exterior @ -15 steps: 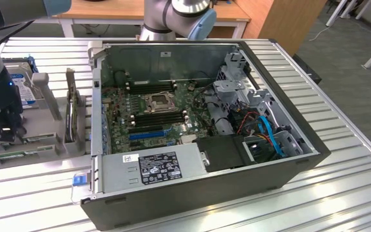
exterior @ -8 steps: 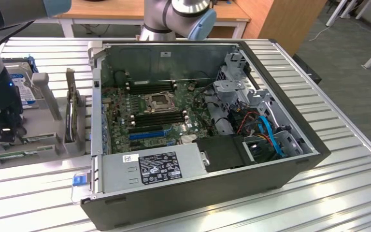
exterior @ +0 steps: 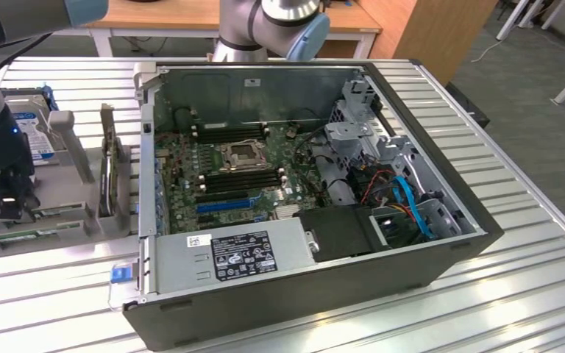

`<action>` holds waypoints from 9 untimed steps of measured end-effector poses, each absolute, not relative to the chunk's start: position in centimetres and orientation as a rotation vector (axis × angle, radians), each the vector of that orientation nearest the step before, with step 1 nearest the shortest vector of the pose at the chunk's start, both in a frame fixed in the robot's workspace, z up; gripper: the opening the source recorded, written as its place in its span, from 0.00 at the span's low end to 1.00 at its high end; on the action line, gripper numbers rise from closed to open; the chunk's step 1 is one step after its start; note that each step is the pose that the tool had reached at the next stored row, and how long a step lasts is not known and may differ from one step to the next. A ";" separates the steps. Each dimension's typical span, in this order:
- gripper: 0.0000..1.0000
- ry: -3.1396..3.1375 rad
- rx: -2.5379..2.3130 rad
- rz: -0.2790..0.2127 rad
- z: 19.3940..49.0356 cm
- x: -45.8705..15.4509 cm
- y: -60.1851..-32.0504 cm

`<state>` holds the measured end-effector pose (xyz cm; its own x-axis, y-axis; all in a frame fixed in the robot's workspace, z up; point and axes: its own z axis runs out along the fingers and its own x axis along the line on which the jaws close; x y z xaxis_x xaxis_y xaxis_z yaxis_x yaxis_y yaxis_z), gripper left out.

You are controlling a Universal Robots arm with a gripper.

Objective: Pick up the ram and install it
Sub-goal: 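Pick up the ram and move it above insertion slot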

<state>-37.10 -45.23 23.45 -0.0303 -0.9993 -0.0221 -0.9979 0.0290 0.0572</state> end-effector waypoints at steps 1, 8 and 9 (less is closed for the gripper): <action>0.31 -2.236 2.171 -0.088 23.4 -37.1 -45.2; 0.31 -2.236 2.171 -0.088 23.0 -37.1 -45.3; 0.31 -2.236 2.171 -0.088 22.9 -37.1 -45.3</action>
